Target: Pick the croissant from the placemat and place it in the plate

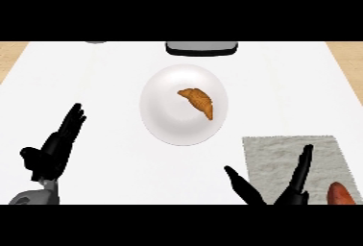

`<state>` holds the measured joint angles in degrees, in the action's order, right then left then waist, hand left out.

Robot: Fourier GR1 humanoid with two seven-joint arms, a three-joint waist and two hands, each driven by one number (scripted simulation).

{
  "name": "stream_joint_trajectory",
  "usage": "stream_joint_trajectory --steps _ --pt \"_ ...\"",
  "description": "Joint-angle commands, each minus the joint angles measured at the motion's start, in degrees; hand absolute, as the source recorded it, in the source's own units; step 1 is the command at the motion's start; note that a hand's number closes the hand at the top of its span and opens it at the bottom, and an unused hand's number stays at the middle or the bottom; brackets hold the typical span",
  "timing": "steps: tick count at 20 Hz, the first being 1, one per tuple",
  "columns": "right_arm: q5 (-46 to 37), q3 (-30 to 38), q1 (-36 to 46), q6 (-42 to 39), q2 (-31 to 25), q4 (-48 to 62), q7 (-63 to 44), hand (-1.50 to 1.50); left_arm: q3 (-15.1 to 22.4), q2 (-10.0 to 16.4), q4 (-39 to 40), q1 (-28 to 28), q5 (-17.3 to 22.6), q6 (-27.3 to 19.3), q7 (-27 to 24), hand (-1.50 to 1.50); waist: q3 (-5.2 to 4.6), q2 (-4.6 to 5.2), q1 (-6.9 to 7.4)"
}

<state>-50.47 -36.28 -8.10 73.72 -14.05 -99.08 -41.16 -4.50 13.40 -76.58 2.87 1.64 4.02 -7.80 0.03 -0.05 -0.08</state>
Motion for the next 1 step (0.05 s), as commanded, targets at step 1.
stream_joint_trajectory --steps 1 --pt "2.41 -1.07 -2.85 7.15 -1.21 1.47 4.08 -1.50 -0.17 -0.36 -0.02 1.46 -0.94 -0.38 1.41 0.00 -0.01 0.01 -0.05"
